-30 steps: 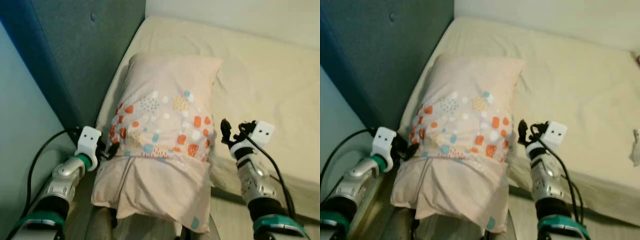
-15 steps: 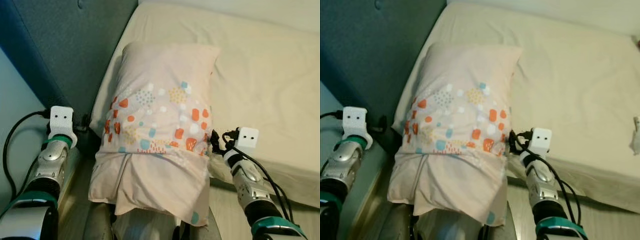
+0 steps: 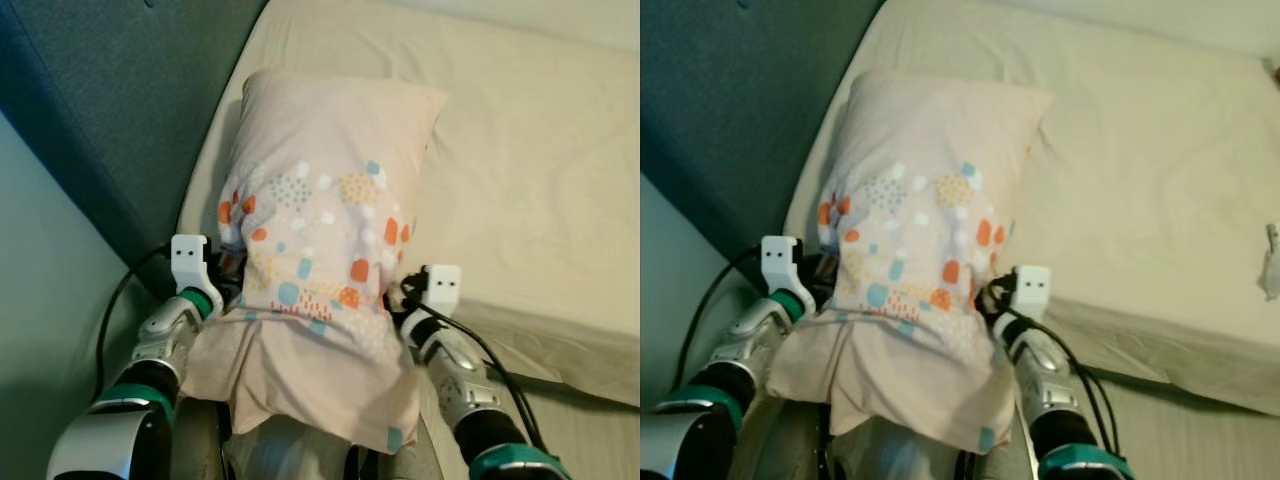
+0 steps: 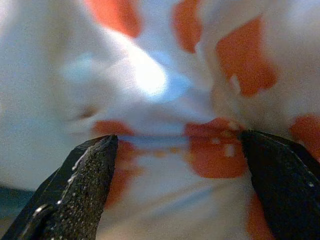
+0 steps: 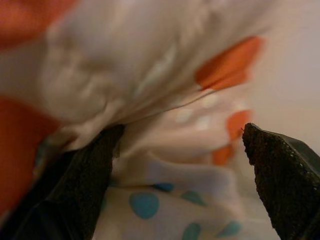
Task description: Clean up the room
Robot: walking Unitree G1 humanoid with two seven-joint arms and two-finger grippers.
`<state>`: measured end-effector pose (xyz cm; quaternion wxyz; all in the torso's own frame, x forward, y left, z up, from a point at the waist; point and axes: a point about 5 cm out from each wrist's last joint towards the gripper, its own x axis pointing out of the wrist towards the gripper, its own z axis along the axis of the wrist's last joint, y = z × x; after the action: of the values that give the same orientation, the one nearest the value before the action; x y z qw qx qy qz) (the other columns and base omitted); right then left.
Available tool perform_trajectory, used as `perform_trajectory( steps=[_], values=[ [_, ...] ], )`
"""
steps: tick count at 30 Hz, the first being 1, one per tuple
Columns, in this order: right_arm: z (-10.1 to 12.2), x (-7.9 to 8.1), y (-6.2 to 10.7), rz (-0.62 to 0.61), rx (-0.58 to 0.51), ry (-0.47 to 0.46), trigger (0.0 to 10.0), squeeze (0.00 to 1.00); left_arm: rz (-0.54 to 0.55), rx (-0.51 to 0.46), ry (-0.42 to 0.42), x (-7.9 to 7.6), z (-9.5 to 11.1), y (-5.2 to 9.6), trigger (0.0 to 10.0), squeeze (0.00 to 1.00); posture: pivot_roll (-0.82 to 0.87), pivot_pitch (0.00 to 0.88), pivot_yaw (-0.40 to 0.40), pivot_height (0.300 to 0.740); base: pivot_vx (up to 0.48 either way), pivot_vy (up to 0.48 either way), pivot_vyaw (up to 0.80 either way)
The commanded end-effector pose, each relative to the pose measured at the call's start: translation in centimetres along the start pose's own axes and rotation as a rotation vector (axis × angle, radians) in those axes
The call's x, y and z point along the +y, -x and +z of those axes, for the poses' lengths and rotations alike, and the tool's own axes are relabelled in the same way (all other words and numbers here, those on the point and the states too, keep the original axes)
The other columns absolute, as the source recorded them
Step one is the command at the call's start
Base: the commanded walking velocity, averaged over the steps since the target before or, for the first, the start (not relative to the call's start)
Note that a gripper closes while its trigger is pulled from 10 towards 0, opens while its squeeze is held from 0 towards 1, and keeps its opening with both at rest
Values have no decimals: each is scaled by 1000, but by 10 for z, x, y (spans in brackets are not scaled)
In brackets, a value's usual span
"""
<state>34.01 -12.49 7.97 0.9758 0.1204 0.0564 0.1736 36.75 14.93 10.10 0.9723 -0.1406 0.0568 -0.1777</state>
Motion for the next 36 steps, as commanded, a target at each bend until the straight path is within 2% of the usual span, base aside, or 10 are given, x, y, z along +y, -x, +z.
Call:
perform_trajectory(
  steps=[1, 2, 3, 7, 17, 26, 28, 29, 31, 36],
  values=[
    [-17, 17, 2, 95, 69, -7, 10000, 0, -85, 61, 22, -16, -15, -3, 10000, 0, 19, 277, -9, 582, 0, 0, 0],
    [-21, 44, 2, 237, 79, -52, 10000, 0, -169, 53, 57, -26, -14, -6, 10000, 0, 24, 262, -7, 582, 0, 0, 0],
    [-22, 54, 2, 285, 76, -76, 10000, 0, -196, 45, 69, -28, -12, -7, 10000, 0, 26, 259, -7, 582, 0, 0, 0],
    [-17, 70, 1, 354, 52, -122, 10000, 0, -241, 4, 104, -30, -4, -9, 10000, 0, 43, 240, -5, 582, 0, 0, 0],
    [-1, 79, -10, 322, -2, -129, 10000, 0, -386, -89, 109, -36, 10, -4, 10000, 0, 88, 204, 1, 582, 0, 0, 0],
    [15, 60, -18, 180, -60, -131, 10000, 0, -329, -83, 29, -24, 0, 14, 10000, 0, 119, 170, 3, 582, 0, 0, 0],
    [16, 46, -19, 75, -61, -129, 10000, 0, -180, -94, -4, -5, 4, 19, 10000, 0, 124, 161, 2, 582, 0, 0, 0],
    [16, 46, -19, 75, -61, -129, 10000, 0, -180, -94, -4, -5, 4, 19, 10000, 0, 124, 161, 2, 582, 0, 0, 0],
    [17, 29, -18, -17, -61, -135, 10000, 0, -30, -120, -28, 19, 15, 24, 10000, 0, 135, 161, 5, 582, 0, 0, 0],
    [24, 1, -18, -182, -55, -129, 10000, 0, 38, -157, -58, 34, 32, 30, 10000, 0, 143, 154, 14, 582, 0, 0, 0]
  ],
)
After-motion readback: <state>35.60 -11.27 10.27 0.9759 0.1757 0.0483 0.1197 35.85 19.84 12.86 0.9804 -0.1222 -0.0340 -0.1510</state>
